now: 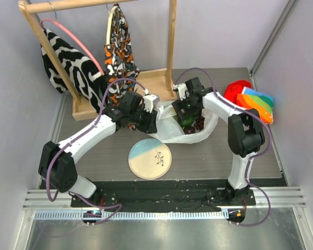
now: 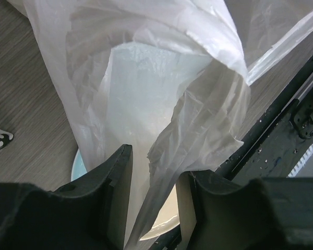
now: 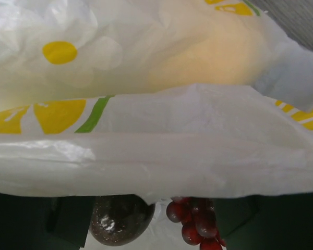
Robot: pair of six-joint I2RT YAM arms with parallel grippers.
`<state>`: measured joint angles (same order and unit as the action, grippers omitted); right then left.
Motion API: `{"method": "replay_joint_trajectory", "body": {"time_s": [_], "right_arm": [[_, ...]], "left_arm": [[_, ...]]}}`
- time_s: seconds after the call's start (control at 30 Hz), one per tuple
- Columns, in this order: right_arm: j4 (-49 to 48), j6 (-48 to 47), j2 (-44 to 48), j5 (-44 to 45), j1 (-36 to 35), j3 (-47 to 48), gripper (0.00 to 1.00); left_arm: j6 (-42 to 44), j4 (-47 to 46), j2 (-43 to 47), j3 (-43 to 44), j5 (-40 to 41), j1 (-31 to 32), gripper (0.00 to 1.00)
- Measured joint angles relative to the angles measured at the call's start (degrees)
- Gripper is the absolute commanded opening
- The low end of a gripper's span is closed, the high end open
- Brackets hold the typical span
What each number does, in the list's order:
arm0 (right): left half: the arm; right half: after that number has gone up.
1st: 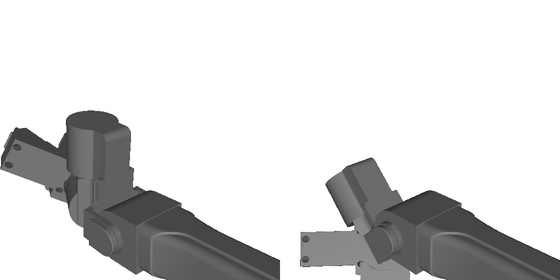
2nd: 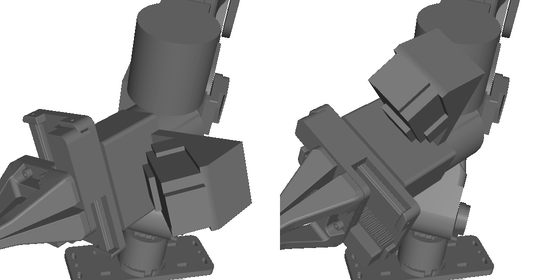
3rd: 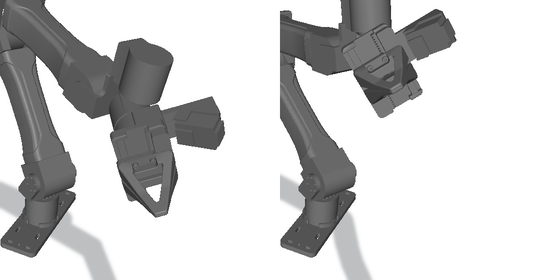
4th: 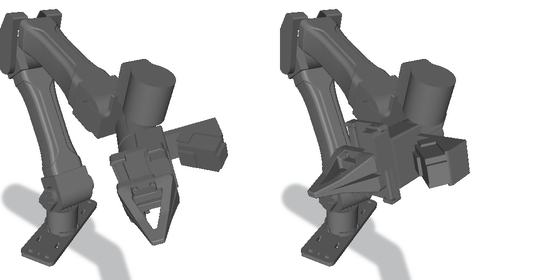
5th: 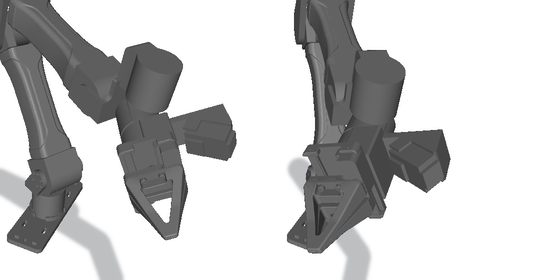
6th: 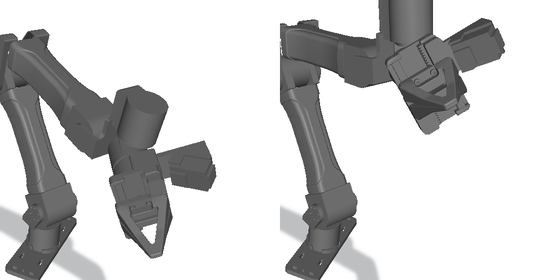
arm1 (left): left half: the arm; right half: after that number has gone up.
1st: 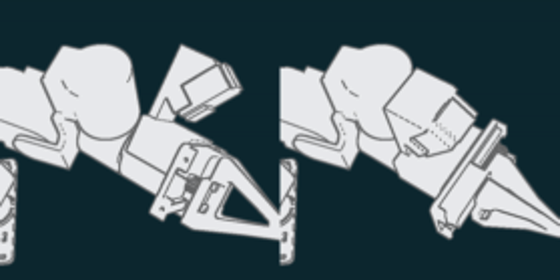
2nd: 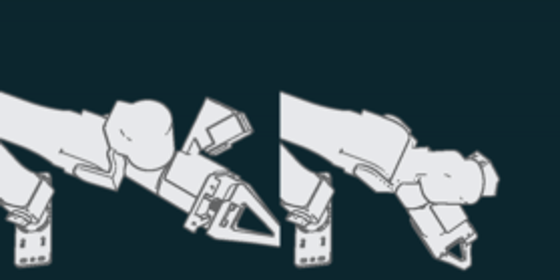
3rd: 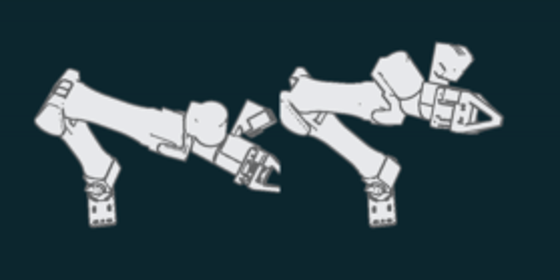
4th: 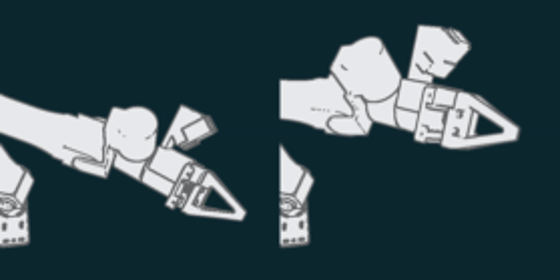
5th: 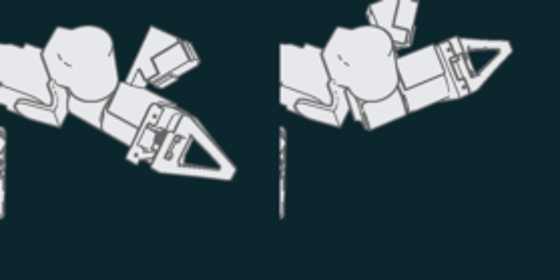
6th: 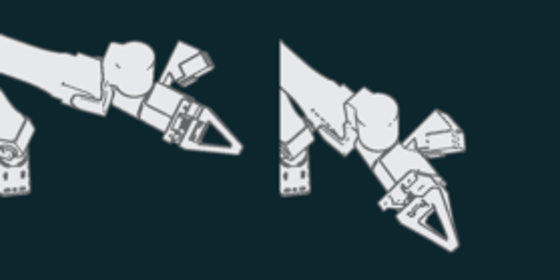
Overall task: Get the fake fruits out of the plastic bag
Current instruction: Take out the fake fruit from the plastic bag.
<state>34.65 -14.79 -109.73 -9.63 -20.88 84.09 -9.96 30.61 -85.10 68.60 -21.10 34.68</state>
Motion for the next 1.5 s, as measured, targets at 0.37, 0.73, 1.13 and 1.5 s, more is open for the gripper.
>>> {"method": "replay_joint_trajectory", "body": {"time_s": [0.37,0.73,1.13,1.5], "right_arm": [[3.02,0.39,-1.03,0.17,0.00,0.66,0.87],[5.03,-0.11,-0.98,0.33,0.00,-2.25,0.72],[7.96,-1.84,7.34,-0.83,0.07,-2.91,0.17],[12.07,-4.83,28.44,-13.31,-3.74,-4.11,0.17]], "left_arm": [[0.15,-0.11,0.00,-0.07,-0.13,0.00,0.42],[0.37,-0.15,0.00,-0.07,-0.57,0.00,0.41],[1.25,-0.13,0.00,-0.02,-0.57,0.00,0.41],[2.25,0.13,-2.47,4.92,-0.09,-0.15,0.47]]}}
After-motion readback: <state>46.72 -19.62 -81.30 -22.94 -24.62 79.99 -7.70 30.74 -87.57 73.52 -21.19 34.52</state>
